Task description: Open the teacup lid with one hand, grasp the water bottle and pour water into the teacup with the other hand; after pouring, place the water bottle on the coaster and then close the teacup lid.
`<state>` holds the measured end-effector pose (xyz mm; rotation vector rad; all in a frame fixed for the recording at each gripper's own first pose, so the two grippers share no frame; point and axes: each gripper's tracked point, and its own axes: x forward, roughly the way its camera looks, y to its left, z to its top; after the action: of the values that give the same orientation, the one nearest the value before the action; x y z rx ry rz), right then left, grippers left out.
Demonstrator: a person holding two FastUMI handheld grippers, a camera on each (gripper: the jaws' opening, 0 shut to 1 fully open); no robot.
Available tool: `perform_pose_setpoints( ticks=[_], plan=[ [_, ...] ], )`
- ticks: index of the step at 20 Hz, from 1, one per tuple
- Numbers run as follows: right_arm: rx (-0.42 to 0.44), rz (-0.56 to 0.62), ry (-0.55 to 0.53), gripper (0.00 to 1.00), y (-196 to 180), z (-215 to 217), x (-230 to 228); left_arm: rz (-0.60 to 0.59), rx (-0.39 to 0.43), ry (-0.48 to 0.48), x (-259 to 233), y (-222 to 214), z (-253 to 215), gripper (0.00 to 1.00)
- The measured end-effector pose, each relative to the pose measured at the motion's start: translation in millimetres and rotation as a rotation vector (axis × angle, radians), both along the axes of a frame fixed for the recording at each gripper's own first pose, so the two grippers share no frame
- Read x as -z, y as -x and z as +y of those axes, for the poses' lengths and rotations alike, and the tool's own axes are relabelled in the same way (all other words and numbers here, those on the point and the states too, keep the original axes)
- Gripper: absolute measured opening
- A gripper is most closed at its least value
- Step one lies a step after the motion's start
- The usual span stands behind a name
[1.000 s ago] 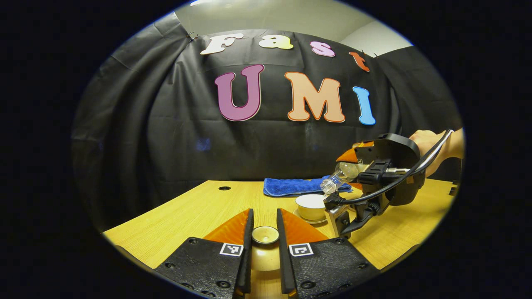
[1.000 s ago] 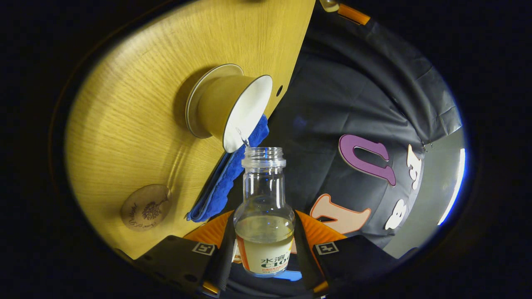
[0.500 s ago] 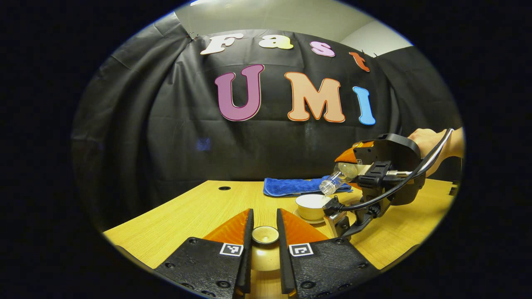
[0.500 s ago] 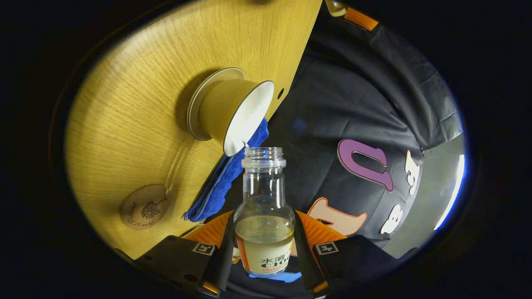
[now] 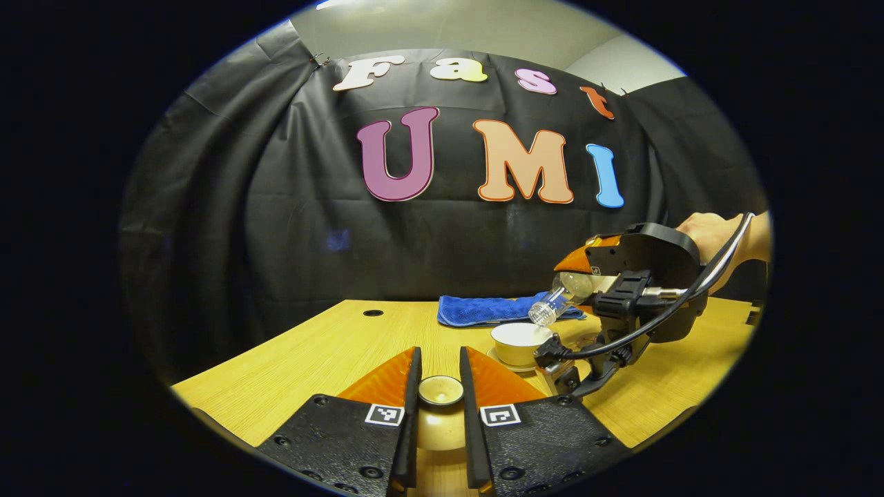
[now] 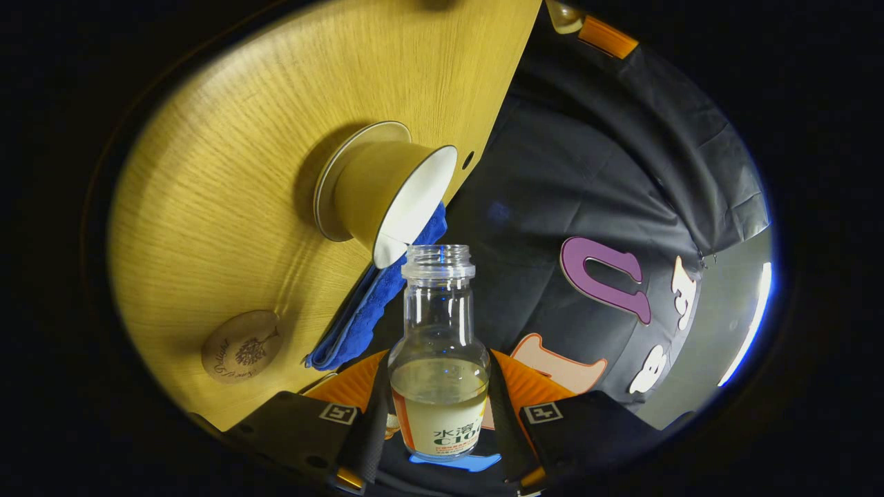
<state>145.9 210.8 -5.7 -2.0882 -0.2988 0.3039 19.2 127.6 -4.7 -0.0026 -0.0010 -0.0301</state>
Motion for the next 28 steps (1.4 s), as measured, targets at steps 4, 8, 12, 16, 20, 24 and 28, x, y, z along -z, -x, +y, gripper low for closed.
perform_pose_setpoints(
  ticks=[4,8,12,16,20,24,28],
  plan=[
    [0.003,0.003,-0.005,0.72,-0.7,-1.1,-0.5,0.000,0.000,0.000,0.1,-0.1,0.1,0.25],
    [0.027,0.071,-0.078,0.72,1.8,-2.7,5.6,0.000,0.000,0.000,0.2,-0.2,0.0,0.26],
    [0.079,0.202,-0.275,0.74,7.1,-4.0,6.4,0.000,0.000,0.000,0.3,0.2,0.6,0.25],
    [0.159,0.350,-0.568,0.70,8.2,-8.4,-4.5,0.000,0.000,0.000,0.2,0.2,0.5,0.25],
    [0.257,0.512,-1.063,0.70,8.0,-29.4,-31.0,0.000,0.000,0.000,0.4,0.2,1.0,0.25],
    [0.316,0.599,-1.587,0.70,1.2,-71.7,-36.7,0.001,-0.011,0.000,0.9,-0.1,2.9,0.26],
    [0.284,0.516,-1.911,0.72,0.1,-97.3,-35.1,0.002,-0.016,-0.001,0.6,-0.5,3.3,0.26]
  ],
)
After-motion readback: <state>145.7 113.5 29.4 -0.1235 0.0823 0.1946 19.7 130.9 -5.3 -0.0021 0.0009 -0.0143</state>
